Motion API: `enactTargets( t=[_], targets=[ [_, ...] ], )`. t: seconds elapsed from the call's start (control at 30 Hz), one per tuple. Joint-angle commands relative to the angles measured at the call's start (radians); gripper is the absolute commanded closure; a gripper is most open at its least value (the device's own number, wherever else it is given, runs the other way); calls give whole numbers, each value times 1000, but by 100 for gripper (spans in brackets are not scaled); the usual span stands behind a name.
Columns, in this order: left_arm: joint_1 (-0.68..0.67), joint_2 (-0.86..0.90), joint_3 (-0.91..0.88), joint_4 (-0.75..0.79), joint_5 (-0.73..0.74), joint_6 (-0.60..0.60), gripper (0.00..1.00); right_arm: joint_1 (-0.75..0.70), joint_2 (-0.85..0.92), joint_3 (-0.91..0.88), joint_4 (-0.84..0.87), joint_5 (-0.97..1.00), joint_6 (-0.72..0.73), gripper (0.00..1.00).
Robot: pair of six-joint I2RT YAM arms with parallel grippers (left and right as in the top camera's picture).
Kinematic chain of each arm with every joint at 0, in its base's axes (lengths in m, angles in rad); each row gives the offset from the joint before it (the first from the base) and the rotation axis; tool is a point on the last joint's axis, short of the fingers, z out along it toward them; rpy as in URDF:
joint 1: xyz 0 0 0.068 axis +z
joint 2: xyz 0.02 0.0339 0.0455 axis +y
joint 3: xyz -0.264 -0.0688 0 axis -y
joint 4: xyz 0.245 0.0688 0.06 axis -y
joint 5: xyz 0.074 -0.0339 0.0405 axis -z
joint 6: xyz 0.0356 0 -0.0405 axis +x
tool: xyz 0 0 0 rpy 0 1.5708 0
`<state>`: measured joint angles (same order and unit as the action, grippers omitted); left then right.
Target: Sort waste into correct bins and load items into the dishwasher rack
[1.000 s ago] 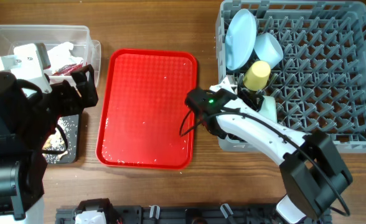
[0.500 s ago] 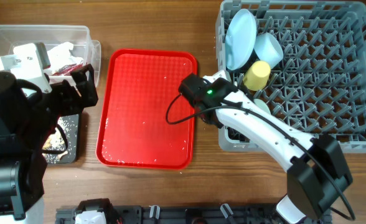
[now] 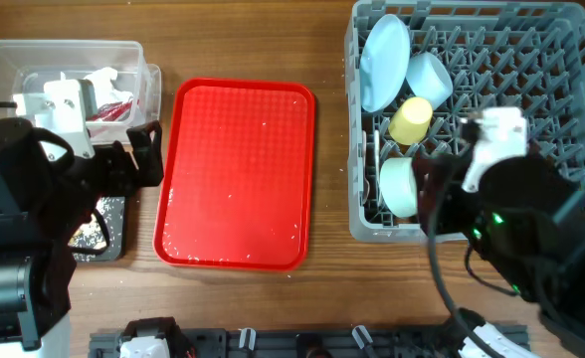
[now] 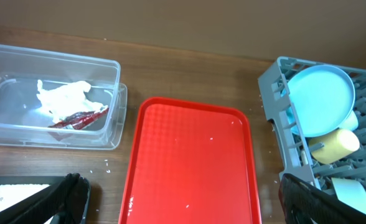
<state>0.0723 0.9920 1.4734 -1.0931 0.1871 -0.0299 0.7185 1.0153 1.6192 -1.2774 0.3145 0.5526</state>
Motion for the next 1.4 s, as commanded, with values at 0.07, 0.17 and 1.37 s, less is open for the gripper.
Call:
enactTargets(
  t=[0.07, 0.17, 1.37],
  targets=[
    [2, 5, 4, -46, 26, 23, 0, 2, -10, 3, -11, -13, 112, 0],
    [2, 5, 4, -46, 26, 23, 0, 2, 26, 3, -11, -13, 113, 0],
    [93, -990, -1371, 769, 293, 51, 0, 2, 727, 3, 354, -13, 112, 0]
  ],
)
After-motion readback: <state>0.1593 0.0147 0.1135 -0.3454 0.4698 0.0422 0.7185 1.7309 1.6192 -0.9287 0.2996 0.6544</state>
